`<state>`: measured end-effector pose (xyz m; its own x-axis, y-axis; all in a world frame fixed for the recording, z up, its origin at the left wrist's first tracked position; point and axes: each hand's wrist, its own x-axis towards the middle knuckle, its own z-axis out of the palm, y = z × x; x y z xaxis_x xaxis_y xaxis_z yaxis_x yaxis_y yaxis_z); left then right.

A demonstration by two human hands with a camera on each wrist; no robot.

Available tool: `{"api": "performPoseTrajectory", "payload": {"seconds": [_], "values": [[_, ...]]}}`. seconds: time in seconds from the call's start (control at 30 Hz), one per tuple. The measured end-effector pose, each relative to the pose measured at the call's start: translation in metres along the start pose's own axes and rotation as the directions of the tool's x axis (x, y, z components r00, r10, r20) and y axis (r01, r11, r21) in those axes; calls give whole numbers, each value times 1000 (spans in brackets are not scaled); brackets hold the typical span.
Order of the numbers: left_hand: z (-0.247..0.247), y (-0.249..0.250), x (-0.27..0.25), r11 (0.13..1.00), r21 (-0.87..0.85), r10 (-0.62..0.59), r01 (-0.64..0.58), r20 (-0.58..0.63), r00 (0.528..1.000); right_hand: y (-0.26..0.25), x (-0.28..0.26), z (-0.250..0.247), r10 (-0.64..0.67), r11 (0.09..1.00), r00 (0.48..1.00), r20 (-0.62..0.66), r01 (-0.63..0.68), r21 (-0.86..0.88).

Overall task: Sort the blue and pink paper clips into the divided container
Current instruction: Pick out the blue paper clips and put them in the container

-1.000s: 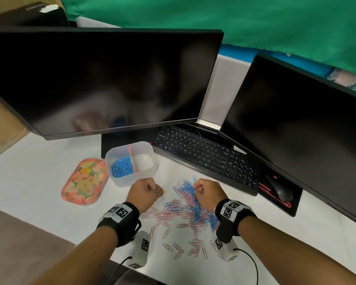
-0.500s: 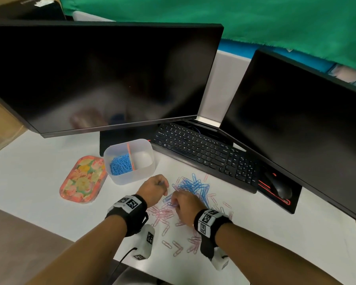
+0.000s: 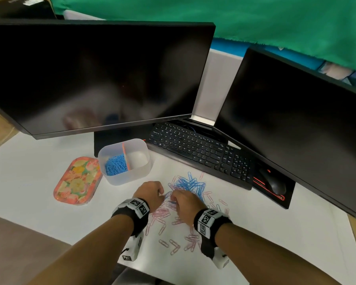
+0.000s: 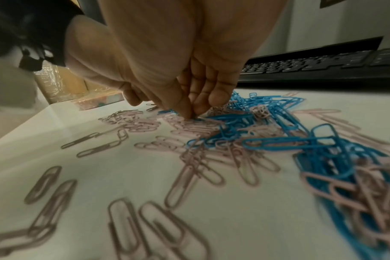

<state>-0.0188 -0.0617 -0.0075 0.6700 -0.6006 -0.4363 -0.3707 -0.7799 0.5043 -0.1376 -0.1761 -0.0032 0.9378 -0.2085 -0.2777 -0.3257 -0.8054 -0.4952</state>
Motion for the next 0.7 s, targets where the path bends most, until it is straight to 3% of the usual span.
{"api": "performPoseTrajectory", "payload": {"seconds": [0.13, 0.2, 0.3, 0.4, 0.53, 0.6, 0.63, 0.7], "values": [[1, 6, 0, 995, 93, 20, -21, 12, 1000, 5, -5, -6, 126, 977, 987, -95, -108, 183], [0, 6, -1, 995, 93, 28, -30, 23, 999, 9, -8, -12, 253, 904, 966, -56, -216, 369], [-1, 1, -4, 999, 29, 27, -27, 28, 999, 19, -9, -24, 407, 679, 909, 84, -363, 638], [-4, -1, -8, 996, -70, 45, -46, -18, 999, 28, -12, -35, 435, 409, 889, 142, -336, 849], [-7, -2, -12, 987, -158, 30, -23, 40, 999, 39, -17, -41, 421, 249, 892, 162, -286, 925], [-8, -3, -11, 957, -289, 7, 17, 83, 997, 43, -19, -42, 416, 259, 894, 165, -291, 921], [-9, -2, -10, 914, -403, -13, 55, 108, 994, 45, -20, -43, 414, 315, 897, 152, -298, 901], [-13, 5, -12, 816, -560, -70, 144, 153, 986, 48, -24, -43, 389, 560, 918, 75, -300, 772]]}}
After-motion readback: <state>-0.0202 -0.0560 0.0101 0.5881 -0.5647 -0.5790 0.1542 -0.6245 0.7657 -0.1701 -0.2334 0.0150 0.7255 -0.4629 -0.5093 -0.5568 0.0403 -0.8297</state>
